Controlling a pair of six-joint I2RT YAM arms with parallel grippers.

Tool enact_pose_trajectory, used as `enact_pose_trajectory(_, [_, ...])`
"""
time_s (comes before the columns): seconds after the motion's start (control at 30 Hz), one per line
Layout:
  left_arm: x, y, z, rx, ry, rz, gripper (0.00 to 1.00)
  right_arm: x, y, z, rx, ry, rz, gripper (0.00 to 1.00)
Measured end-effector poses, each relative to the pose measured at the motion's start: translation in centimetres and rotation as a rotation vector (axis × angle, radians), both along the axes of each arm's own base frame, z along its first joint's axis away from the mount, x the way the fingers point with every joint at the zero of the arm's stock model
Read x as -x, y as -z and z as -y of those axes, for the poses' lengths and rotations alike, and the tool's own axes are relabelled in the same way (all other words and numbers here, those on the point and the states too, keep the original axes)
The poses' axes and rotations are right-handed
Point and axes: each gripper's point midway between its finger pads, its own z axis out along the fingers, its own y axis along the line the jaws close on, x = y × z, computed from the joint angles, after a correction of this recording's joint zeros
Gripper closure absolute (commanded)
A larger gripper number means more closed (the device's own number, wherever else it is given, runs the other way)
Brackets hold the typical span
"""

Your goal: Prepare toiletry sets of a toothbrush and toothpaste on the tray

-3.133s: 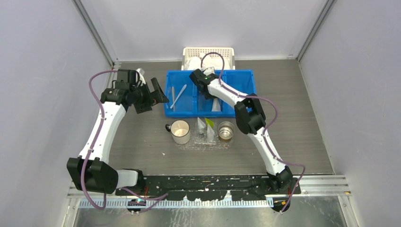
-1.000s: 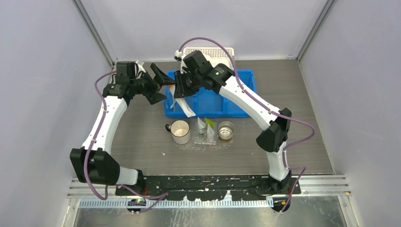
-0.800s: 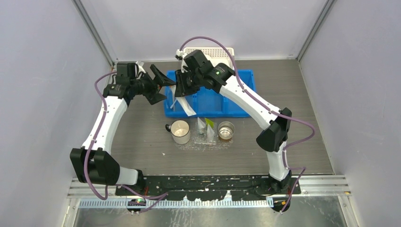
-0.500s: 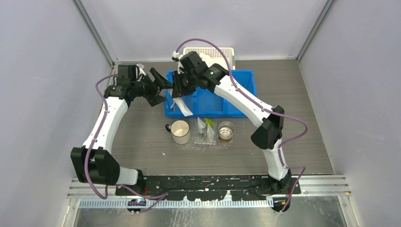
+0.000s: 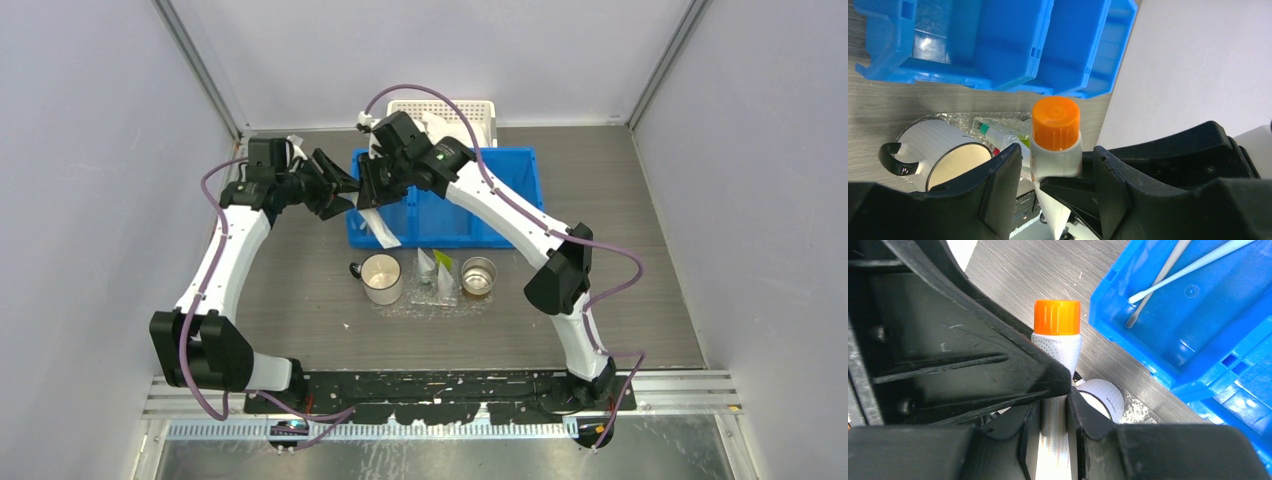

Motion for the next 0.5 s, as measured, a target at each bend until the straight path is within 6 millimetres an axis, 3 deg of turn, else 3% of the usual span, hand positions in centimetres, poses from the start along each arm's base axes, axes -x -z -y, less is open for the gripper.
enact_pose_trajectory(0.27, [-0.1,0.0,0.0,-0.001,-0.002,0.003,0.48,0.2,-1.4,-0.4,-0.033,-0.015,0.012,0.73])
enact_pose_trajectory(0.4, [-0.1,0.0,0.1,-0.001,0.0,0.005,0.71,0.4,-1.0,-0.6,-0.031,-0.021,0.001,0.73])
enact_pose_trajectory(0.5, [-0.2,0.2,-0.1,-0.014,-0.008,0.003,0.79,0.2,-0.7,-0.8,-0.029,-0.022,-0.003,0.73])
